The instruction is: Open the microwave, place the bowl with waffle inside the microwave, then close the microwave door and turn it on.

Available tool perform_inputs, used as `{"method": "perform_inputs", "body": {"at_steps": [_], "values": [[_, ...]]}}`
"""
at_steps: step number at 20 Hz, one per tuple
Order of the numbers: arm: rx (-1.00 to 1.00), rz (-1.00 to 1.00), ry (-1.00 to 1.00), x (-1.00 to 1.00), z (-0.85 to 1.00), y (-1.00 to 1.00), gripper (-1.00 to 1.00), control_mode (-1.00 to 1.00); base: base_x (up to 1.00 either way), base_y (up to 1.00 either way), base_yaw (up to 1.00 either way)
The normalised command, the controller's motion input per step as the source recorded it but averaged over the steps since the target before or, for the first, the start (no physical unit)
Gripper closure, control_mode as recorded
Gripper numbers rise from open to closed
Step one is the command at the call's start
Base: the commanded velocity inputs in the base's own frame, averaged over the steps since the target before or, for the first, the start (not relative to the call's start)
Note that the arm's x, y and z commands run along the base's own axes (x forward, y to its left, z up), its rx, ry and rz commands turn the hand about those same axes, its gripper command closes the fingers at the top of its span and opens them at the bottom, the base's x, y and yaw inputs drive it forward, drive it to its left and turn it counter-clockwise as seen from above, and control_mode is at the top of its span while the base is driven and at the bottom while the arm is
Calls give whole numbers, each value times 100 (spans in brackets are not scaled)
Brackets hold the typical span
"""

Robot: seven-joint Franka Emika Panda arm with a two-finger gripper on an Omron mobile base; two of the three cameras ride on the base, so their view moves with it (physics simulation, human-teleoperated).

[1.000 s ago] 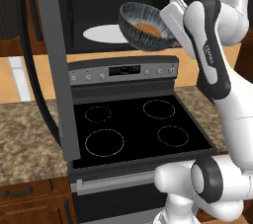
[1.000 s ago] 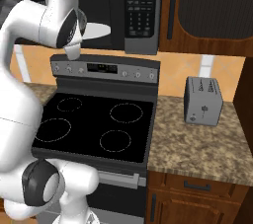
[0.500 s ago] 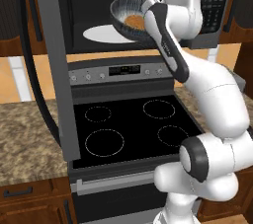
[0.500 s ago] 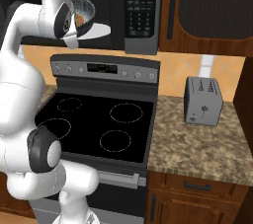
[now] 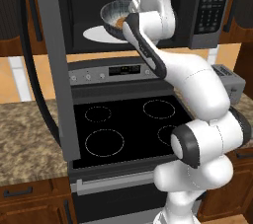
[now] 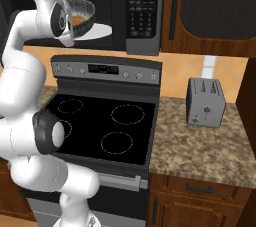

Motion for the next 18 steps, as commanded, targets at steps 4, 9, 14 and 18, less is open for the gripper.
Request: {"method": "perform_inputs", "body": {"at_steps": [4,9,14,18], "values": [[0,-8,0,56,-27,25,100,-100,0,0,0],[0,-5,0,30,-29,13,-100,-100,0,0,0],[1,0,5,-19,-3,-16,-100,-100,0,0,0],[4,0,-7,-47,5,-17,-100,-100,0,0,0]]}}
